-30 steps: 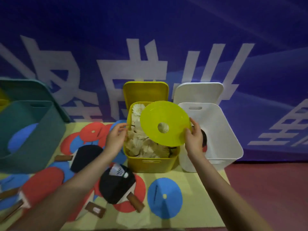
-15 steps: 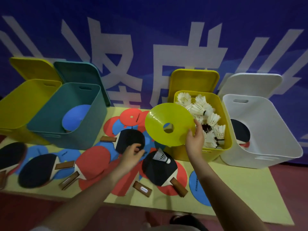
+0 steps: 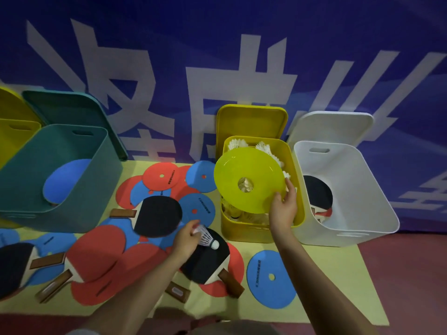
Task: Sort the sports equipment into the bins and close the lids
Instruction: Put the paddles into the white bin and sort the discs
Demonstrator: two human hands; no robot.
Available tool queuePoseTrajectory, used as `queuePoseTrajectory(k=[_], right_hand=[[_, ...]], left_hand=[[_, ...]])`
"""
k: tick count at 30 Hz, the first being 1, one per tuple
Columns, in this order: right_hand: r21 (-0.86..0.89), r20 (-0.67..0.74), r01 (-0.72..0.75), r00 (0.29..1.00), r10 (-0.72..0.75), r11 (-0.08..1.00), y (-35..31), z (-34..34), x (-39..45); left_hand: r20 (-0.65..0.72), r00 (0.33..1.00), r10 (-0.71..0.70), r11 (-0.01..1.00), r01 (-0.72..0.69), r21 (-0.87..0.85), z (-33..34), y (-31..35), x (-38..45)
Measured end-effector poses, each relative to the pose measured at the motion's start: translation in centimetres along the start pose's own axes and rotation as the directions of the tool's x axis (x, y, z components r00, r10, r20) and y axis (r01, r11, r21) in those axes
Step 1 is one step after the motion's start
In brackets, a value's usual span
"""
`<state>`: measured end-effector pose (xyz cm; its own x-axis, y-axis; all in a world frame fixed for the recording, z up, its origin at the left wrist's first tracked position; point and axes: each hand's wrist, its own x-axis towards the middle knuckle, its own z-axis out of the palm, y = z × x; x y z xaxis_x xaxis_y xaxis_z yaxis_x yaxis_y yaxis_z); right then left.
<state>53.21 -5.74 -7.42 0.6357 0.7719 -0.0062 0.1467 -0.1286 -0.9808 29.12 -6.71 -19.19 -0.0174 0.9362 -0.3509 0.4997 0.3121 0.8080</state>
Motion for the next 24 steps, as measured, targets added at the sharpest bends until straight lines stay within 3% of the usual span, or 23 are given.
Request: queuePoseTrajectory(k=[3,7,13,18,24], right_hand=[[0.033,-0.003,-0.014,1.0,0.014,0.999,0.0,-0.7,1.4],[0.071,-0.043,-0.007,0.999,0.01,0.997,-0.9,-2.1,3.5],[0.03,-0.089,0.01,0.996,-0.008,0.999,-2.2,-4.6,5.8],[0.035,-0.136,-0.018,0.99,0.023,0.999,-2.1,-6.6,7.2],[0.044,-0.139,-0.061,0.988,0.067,0.997,-2.0,-7.3,8.2]], left_hand=[[-0.133,0.991,0.034,0.981,-0.058,-0.185,-2.2,2.9,0.1],[-0.241,0.957,0.16,0.909,-0.238,-0.343,-4.9,9.5,0.1],[-0.265,0.923,0.28,0.843,-0.369,-0.392,-3.7,17.8,1.0],[-0.218,0.937,0.272,0.903,-0.328,-0.279,-1.3,20.0,3.1],[-0.095,0.957,0.275,0.958,-0.265,0.106,1.0,18.5,4.6]])
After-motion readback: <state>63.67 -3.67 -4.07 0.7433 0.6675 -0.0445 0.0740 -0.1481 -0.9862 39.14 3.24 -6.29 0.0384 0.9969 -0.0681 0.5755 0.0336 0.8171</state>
